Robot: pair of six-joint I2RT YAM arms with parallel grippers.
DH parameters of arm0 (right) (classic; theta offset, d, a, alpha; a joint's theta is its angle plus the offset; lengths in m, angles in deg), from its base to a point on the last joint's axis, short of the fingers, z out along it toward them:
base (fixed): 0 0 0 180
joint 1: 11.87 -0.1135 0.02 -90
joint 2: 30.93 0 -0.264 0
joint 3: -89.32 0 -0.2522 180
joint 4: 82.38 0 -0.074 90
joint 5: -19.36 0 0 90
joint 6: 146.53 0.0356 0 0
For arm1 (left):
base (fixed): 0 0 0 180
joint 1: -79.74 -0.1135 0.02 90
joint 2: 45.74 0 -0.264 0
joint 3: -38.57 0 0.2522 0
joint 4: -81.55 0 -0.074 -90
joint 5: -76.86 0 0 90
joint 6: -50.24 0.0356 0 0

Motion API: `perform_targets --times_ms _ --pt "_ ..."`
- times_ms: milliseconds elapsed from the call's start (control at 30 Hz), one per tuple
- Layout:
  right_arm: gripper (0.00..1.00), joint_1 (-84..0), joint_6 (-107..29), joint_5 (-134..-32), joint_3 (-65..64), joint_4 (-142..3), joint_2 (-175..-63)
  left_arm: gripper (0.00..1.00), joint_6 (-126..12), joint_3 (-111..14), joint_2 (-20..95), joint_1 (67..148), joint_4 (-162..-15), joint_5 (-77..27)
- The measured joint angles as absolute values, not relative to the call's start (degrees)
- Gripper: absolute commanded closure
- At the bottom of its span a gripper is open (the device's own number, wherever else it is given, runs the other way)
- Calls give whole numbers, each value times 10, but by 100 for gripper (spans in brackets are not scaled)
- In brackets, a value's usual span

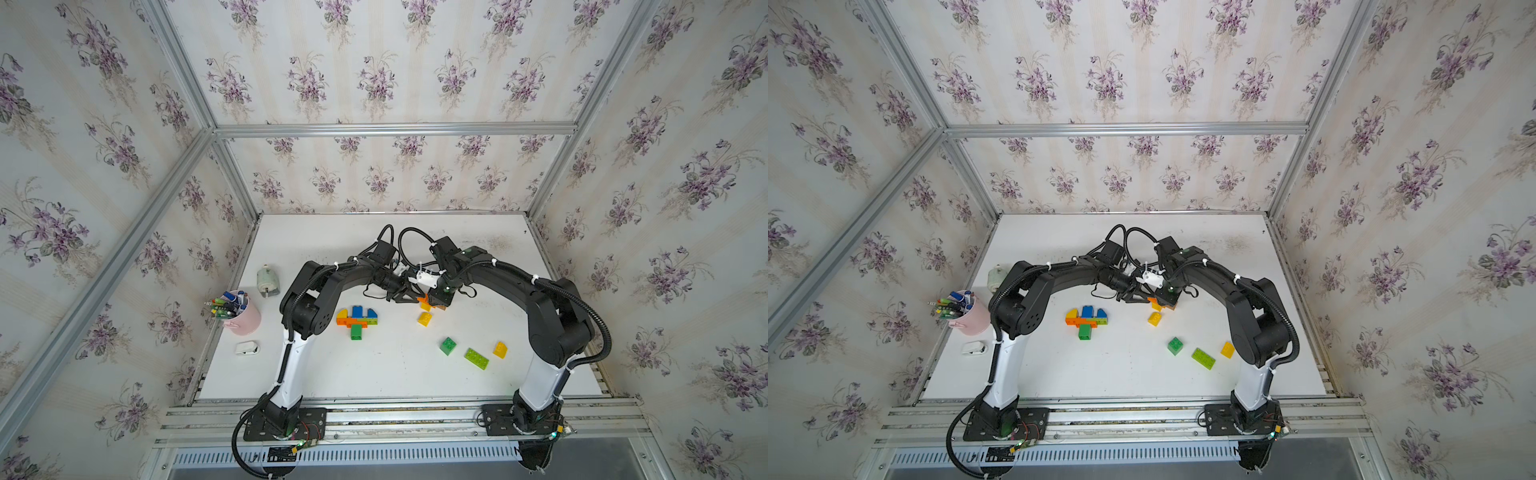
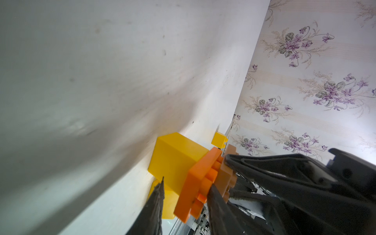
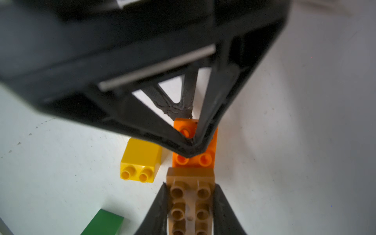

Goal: Assemble a fork with lego
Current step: Assemble the lego brick with the lego brick.

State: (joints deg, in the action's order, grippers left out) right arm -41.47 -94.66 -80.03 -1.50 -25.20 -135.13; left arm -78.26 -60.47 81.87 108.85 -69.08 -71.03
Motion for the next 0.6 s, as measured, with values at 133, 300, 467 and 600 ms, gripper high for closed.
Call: perform_targets --times_ms 133,300,467,600 --pt "74 -412 -946 -794 -16 -252 -1351 65 -783 -603 822 1088 -699 -718" --pt "75 -407 -944 -795 -23 -255 -1346 65 -782 -602 823 1089 -701 -721" --pt "76 -404 -942 -797 -30 -260 -1341 65 -781 -601 825 1089 -705 -728" --pt "76 -402 -941 -795 -34 -260 -1333 65 -781 -597 826 1089 -710 -731"
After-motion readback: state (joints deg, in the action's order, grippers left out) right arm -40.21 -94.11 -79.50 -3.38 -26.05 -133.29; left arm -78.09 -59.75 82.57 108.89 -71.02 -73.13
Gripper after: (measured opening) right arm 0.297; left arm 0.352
